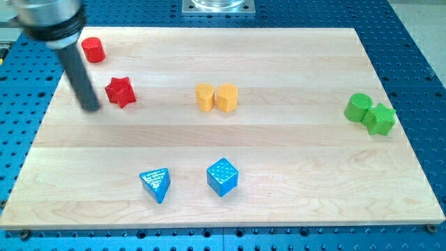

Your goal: Move red blocks towards top left corner of the board

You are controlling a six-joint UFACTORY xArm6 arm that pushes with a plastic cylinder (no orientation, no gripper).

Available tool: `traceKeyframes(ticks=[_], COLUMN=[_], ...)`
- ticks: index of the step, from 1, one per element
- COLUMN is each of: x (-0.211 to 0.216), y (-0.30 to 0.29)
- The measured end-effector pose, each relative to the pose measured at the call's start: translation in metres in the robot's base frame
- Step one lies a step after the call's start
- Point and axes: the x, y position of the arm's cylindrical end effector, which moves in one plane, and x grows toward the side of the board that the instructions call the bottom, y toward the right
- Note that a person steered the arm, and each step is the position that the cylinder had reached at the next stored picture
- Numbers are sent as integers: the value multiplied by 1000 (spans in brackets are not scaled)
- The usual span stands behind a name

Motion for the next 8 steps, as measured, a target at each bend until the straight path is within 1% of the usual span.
traceKeyframes(ticks=[1,2,3,4,5,6,7,8], x=[6,-49,-110,-57,-31,-21,-42,-72], y=[48,91,56,84,72,39,46,39])
